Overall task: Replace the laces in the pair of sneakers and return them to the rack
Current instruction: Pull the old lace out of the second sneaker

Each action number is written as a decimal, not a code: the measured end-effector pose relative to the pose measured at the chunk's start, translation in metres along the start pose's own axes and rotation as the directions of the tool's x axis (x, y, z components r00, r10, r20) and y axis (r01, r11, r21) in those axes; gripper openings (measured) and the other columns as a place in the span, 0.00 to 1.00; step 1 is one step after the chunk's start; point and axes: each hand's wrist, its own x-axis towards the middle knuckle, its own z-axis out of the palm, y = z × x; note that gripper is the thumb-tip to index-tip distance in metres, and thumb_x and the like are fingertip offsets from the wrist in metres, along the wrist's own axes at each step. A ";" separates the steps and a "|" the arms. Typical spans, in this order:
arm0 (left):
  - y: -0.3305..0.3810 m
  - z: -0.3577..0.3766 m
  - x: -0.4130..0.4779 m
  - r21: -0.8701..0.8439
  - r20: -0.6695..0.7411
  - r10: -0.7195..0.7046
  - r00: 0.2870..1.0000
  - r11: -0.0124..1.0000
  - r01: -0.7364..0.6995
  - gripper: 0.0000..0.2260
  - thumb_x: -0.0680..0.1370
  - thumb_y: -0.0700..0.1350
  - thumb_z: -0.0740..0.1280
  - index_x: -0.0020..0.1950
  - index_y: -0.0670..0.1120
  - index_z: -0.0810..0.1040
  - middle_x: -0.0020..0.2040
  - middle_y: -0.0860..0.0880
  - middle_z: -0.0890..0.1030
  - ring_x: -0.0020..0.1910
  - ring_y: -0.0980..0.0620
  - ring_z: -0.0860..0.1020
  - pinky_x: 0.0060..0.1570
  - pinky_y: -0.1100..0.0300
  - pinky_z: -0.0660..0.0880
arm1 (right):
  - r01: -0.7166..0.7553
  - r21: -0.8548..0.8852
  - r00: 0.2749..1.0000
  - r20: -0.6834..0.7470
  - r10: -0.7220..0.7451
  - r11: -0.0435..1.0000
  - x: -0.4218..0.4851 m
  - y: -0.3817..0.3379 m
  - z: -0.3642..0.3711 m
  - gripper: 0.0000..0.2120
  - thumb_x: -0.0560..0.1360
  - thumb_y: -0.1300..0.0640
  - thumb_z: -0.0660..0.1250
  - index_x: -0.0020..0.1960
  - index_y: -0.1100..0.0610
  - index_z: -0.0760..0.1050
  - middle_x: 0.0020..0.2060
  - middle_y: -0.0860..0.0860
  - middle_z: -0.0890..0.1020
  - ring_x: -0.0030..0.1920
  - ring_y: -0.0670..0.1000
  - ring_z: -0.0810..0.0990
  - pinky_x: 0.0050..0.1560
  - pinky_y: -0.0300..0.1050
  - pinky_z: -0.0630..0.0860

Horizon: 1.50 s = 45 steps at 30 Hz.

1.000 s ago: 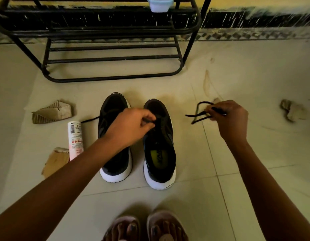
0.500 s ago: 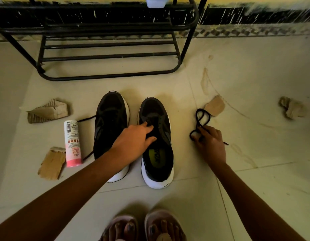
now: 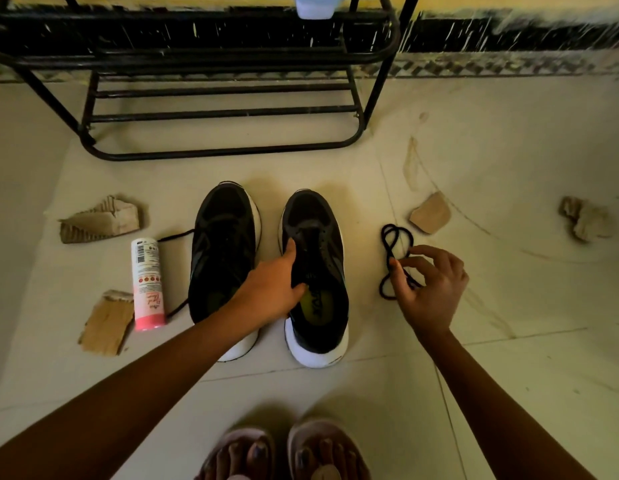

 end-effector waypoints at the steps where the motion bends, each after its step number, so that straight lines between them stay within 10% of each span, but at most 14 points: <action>1: 0.000 -0.002 0.003 -0.013 -0.012 0.001 1.000 1.000 -0.001 0.36 0.79 0.47 0.63 0.77 0.50 0.41 0.62 0.40 0.76 0.48 0.40 0.80 0.54 0.47 0.76 | -0.017 -0.010 0.999 0.032 0.017 1.000 0.002 -0.004 0.000 0.12 0.70 0.45 0.66 0.39 0.52 0.82 0.46 0.49 0.82 0.52 0.56 0.75 0.49 0.49 0.64; 6: 0.002 -0.010 0.012 -0.021 -0.024 -0.001 1.000 1.000 0.000 0.36 0.79 0.46 0.63 0.77 0.49 0.42 0.63 0.41 0.75 0.48 0.41 0.80 0.55 0.47 0.76 | -0.072 -0.251 0.870 0.457 0.183 0.965 0.006 0.004 0.003 0.07 0.72 0.58 0.70 0.48 0.53 0.83 0.48 0.52 0.83 0.52 0.59 0.77 0.53 0.52 0.65; 14: -0.002 -0.009 -0.003 0.086 -0.084 0.054 0.995 0.995 -0.047 0.34 0.77 0.56 0.62 0.77 0.49 0.49 0.68 0.45 0.71 0.63 0.44 0.73 0.60 0.48 0.73 | 0.017 0.045 0.973 0.230 -0.027 0.999 0.013 -0.016 0.004 0.04 0.69 0.61 0.73 0.44 0.56 0.83 0.42 0.53 0.82 0.43 0.56 0.79 0.45 0.51 0.75; 21: -0.008 -0.033 -0.052 0.024 -0.455 0.214 0.864 0.973 -0.229 0.18 0.78 0.47 0.64 0.68 0.51 0.72 0.61 0.50 0.79 0.59 0.50 0.76 0.56 0.59 0.72 | 0.090 0.303 0.979 0.147 -0.140 0.949 0.022 -0.083 0.018 0.09 0.71 0.52 0.67 0.44 0.55 0.82 0.43 0.50 0.81 0.46 0.52 0.76 0.49 0.37 0.66; 30: -0.061 -0.067 -0.064 -0.231 -0.706 -0.069 0.704 0.963 -0.138 0.10 0.78 0.42 0.65 0.56 0.51 0.80 0.51 0.59 0.81 0.49 0.59 0.80 0.52 0.68 0.74 | 0.183 0.457 0.947 0.156 -0.281 0.871 0.018 -0.129 0.021 0.05 0.71 0.55 0.71 0.46 0.55 0.82 0.44 0.48 0.80 0.47 0.49 0.75 0.47 0.47 0.75; 45: -0.099 -0.053 -0.039 -0.213 -0.481 -0.107 0.870 0.977 0.003 0.10 0.74 0.50 0.69 0.53 0.48 0.81 0.45 0.55 0.80 0.37 0.61 0.74 0.37 0.74 0.66 | 0.220 0.343 0.749 0.540 -0.383 0.913 -0.006 -0.177 0.037 0.12 0.74 0.52 0.68 0.56 0.56 0.81 0.47 0.52 0.82 0.46 0.51 0.80 0.46 0.43 0.77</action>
